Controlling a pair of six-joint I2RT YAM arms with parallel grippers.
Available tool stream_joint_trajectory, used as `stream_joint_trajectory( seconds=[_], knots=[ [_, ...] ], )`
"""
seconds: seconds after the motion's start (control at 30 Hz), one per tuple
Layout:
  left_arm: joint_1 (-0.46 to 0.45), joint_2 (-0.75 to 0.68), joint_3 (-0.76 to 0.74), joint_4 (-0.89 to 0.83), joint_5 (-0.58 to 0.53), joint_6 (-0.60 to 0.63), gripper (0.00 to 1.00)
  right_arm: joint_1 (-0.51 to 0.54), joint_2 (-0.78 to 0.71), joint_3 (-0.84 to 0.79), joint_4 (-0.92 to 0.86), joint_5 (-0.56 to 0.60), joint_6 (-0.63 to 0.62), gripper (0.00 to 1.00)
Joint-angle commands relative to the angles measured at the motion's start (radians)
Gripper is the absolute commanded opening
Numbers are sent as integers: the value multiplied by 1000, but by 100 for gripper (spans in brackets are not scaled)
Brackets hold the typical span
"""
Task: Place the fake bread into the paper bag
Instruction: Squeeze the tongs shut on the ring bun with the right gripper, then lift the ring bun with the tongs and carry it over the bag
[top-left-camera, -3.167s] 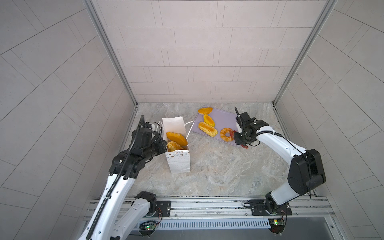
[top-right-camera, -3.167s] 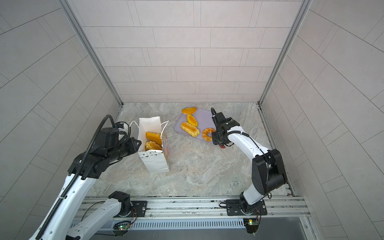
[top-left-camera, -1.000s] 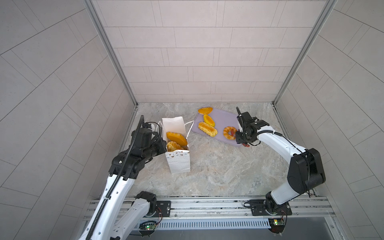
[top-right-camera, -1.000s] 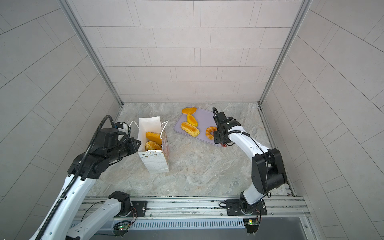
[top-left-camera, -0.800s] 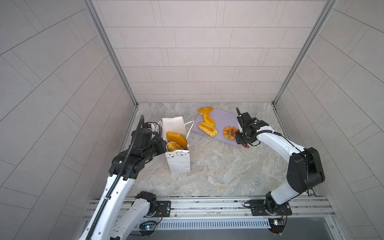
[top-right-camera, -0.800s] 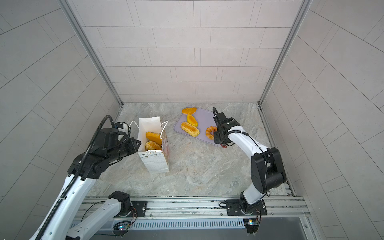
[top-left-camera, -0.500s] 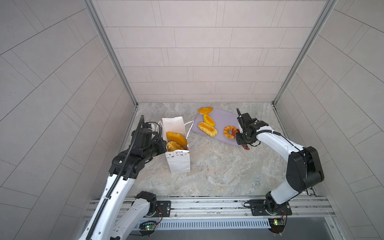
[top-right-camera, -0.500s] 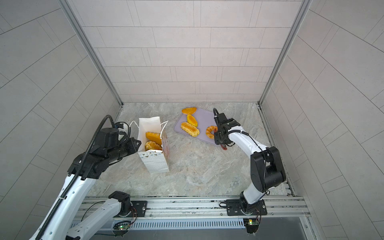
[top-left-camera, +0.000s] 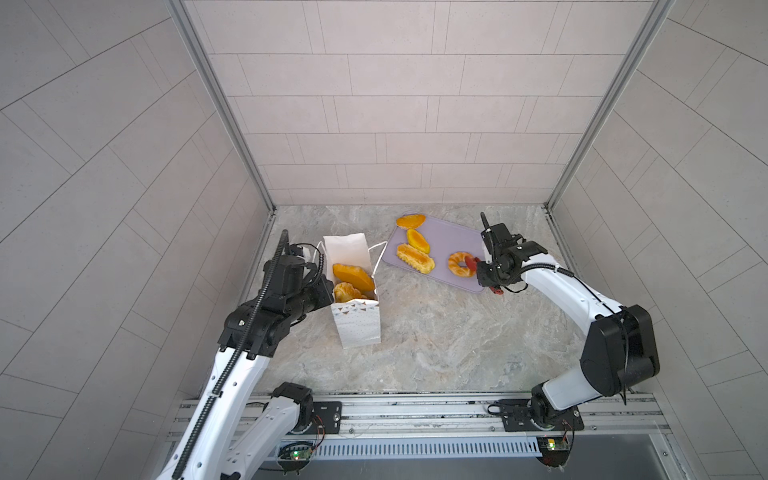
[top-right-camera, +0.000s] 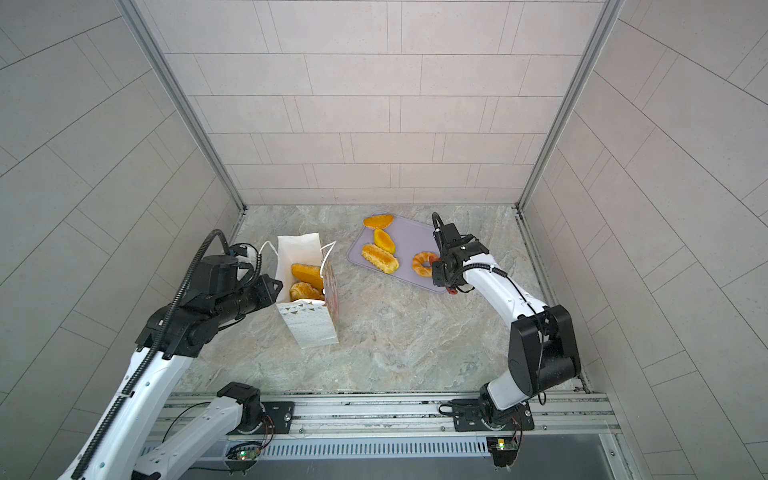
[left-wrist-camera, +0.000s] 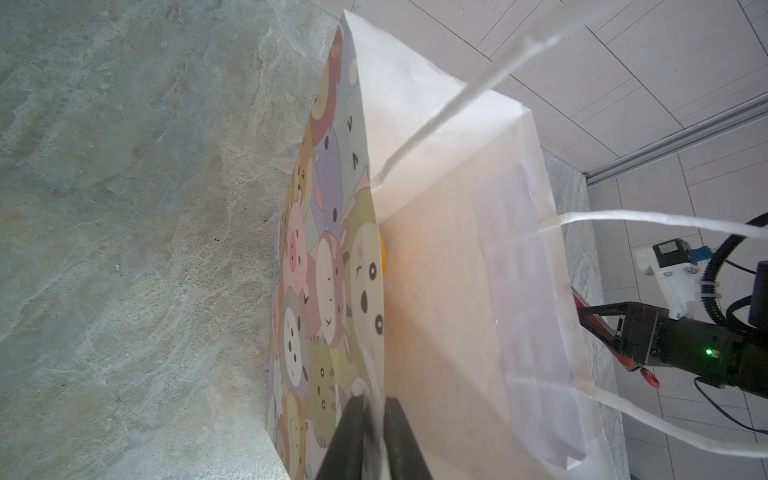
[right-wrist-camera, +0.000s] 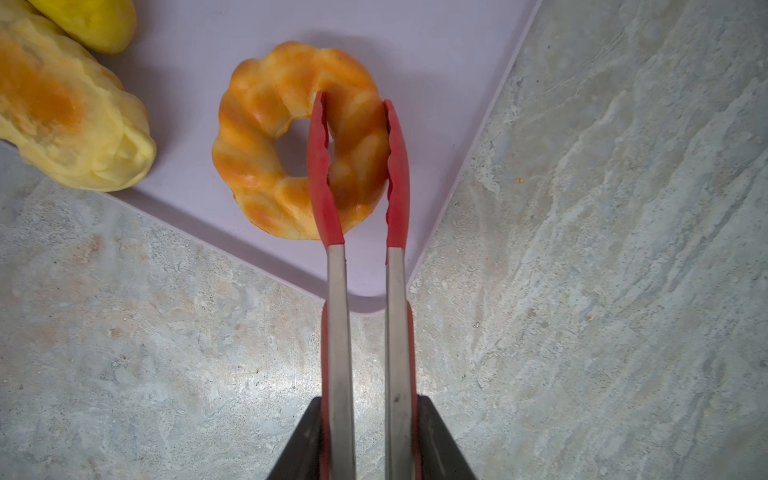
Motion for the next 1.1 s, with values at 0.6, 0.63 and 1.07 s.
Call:
stream_joint_trajectory(
  seconds=[0.6,0.63,1.07],
  knots=[
    [-2,-12,10,5,-15,2,14,-4,-235,131,-26,-56,-8,32],
    [-2,-13,11,5,-17,2,14,-3,-239,144,-34,-61,-6,32],
    [-2,-16,9,8,-19,-4,14,53,-297,347,-101,-156,34,32]
  ],
)
